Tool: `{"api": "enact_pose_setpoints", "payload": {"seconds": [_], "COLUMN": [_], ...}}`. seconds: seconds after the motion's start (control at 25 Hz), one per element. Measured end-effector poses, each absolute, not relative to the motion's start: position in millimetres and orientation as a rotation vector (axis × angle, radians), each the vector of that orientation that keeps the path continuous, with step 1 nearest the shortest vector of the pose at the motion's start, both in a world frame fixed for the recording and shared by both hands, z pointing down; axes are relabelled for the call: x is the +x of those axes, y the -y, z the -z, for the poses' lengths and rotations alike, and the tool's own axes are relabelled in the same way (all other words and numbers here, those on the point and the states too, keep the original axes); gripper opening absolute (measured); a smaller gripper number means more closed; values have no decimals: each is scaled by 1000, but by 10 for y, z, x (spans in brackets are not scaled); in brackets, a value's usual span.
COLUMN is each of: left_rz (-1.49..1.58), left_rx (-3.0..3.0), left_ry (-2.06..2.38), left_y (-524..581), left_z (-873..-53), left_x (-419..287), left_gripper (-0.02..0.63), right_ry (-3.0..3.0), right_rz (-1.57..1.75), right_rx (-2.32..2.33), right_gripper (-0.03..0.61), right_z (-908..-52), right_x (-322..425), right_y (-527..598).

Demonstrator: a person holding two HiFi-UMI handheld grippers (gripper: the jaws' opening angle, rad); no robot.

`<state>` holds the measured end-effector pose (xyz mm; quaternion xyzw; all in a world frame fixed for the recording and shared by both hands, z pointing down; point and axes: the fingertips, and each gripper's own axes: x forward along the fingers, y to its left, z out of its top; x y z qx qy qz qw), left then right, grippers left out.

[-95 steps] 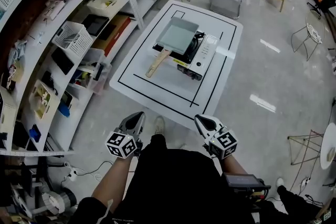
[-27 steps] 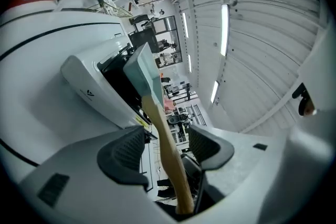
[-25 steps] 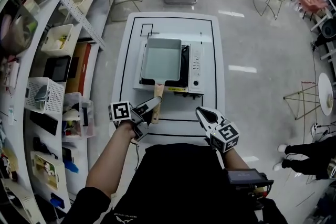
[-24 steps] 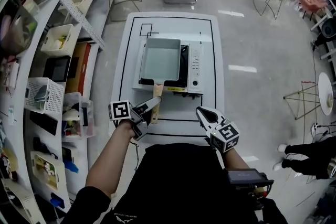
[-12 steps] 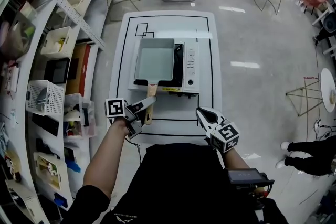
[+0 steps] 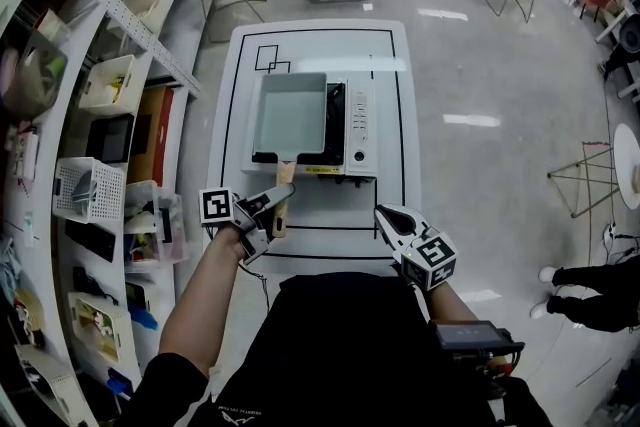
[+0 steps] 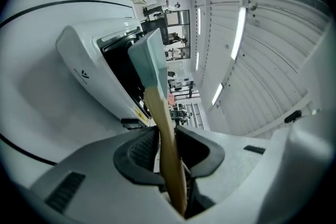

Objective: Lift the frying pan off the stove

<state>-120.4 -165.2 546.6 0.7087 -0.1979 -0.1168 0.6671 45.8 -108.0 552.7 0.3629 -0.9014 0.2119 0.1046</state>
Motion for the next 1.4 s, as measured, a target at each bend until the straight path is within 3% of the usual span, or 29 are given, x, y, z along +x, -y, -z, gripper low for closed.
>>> {"api": "enact_pose_setpoints", "payload": {"seconds": [1.4], "left_rz": [527], "left_rx": [1548], "left_ry": [643], "left_y": [1509], "left_z": [-5237], "left_x": [-989], "left_gripper": [92], "right_ry": [2763], "right_rz": [-673], "right_rx": [902], "right_gripper": [26], "right_z": [-5555], "right_x": [791], "right_y": [1043]}}
